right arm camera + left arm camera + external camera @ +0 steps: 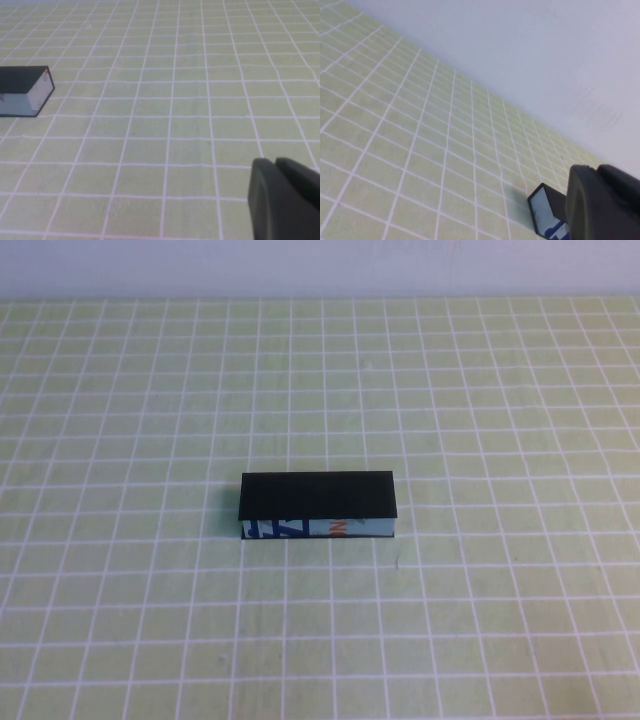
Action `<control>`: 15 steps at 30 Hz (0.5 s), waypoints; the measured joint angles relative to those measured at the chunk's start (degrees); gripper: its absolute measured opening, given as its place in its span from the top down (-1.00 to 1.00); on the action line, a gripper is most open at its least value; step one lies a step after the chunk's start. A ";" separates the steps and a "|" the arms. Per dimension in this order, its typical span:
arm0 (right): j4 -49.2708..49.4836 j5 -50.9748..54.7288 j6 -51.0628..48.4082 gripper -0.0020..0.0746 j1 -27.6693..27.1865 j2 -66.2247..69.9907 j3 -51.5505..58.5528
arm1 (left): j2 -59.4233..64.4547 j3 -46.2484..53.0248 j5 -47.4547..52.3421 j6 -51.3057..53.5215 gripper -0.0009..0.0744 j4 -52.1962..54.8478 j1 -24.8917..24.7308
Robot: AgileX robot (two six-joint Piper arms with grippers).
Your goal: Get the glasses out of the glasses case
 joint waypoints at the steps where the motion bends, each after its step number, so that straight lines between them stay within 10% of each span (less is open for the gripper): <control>1: 0.00 0.00 0.00 0.99 0.00 0.00 0.00 | 0.00 0.00 -0.35 0.00 0.99 -0.54 0.00; 15: 0.00 0.00 0.00 0.99 0.00 0.00 0.00 | 29.65 -26.36 30.00 12.83 0.99 1.10 0.00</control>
